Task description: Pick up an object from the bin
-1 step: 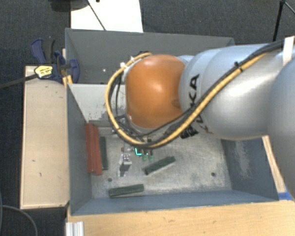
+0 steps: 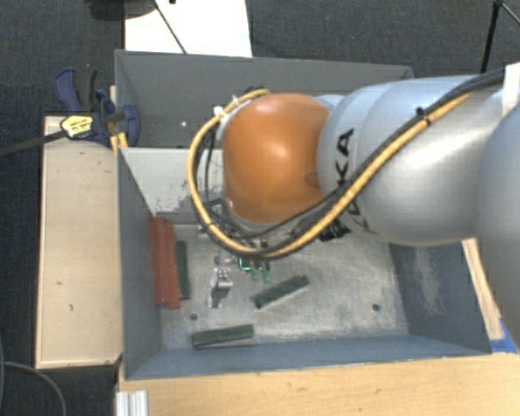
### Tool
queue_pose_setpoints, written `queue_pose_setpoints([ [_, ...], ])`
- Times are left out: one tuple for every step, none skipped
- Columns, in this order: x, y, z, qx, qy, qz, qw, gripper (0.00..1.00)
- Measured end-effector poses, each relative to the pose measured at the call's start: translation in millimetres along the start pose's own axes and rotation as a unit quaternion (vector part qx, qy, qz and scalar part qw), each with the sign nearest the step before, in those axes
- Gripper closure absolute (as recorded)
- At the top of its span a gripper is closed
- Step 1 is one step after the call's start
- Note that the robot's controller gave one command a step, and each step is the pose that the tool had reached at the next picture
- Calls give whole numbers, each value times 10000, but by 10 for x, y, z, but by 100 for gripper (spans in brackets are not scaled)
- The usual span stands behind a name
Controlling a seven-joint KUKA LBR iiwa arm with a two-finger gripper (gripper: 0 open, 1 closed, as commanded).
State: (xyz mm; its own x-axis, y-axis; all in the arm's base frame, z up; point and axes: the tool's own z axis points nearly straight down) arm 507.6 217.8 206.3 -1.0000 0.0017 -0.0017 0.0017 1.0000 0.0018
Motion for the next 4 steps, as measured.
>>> queue_pose_setpoints([
  [110,-405,143,0,-4,-459,9989,0],
  [218,-567,451,10,-2,-1673,9859,0],
  [154,-955,626,3,7,-1551,9879,0],
  [201,-879,944,7,0,-1222,9925,0],
])
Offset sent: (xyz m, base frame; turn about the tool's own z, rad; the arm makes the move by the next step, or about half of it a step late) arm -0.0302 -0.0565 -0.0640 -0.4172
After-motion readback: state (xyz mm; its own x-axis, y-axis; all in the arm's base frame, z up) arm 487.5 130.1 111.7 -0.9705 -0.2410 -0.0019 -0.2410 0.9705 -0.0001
